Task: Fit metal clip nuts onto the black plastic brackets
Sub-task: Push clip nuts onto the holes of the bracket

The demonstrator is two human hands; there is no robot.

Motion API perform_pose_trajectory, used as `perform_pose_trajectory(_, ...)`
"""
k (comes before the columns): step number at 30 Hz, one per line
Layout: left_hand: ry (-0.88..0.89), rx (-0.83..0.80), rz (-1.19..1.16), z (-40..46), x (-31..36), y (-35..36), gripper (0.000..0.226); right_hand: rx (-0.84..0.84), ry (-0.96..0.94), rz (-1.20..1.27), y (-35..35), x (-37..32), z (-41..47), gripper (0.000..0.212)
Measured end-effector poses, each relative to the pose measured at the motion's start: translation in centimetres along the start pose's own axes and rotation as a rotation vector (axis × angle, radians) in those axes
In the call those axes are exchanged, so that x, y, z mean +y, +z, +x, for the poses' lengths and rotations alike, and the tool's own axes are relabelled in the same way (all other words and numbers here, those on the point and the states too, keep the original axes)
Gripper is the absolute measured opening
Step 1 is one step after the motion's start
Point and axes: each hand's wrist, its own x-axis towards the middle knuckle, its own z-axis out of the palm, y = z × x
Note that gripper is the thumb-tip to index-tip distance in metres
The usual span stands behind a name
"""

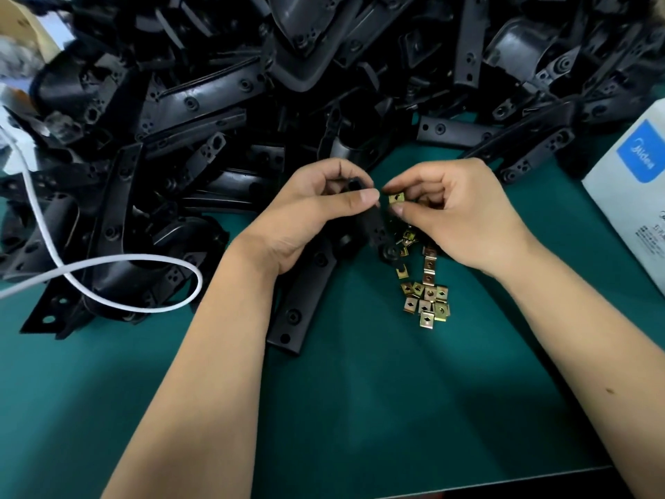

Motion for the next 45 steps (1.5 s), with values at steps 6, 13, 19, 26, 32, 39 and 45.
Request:
perform_pose_trajectory(6, -0.033, -0.112, -0.149, 0.1, -0.2, 0.3, 0.03, -0.061, 0.112, 0.354, -0.1, -0.5, 0.0, 0.017)
perform_pose_trajectory(13, 0.046, -0.198, -0.116, 0.3, -0.9, 0.0, 0.027, -0.055, 0.215, 0.454, -0.5, -0.7, 0.0, 0.019)
perform_pose_trajectory(19, 0.072, -0.071, -0.157, 0.4, -1.0, 0.0, 0.028, -0.033, 0.245, 0.519, -0.2, -0.8, 0.0, 0.028)
perform_pose_trajectory(26, 0.06, -0.035, -0.181, 0.4, -0.9, 0.0, 0.03, -0.02, 0.277, 0.615, 0.5, -1.2, -0.1, 0.03)
perform_pose_trajectory(32, 0.05, -0.034, -0.188, 0.3, -0.9, 0.1, 0.03, 0.017, 0.279, 0.629, 1.0, -1.4, -0.3, 0.035)
perform_pose_trajectory(39, 0.074, -0.005, -0.185, 0.4, -0.9, 0.6, 0.026, 0.089, 0.226, 0.541, 2.0, -1.7, -0.7, 0.049)
perform_pose_trajectory(45, 0.145, 0.08, -0.045, 0.7, -1.0, 1.2, 0.031, 0.134, 0.195, 0.431, 2.0, -1.1, -0.7, 0.045)
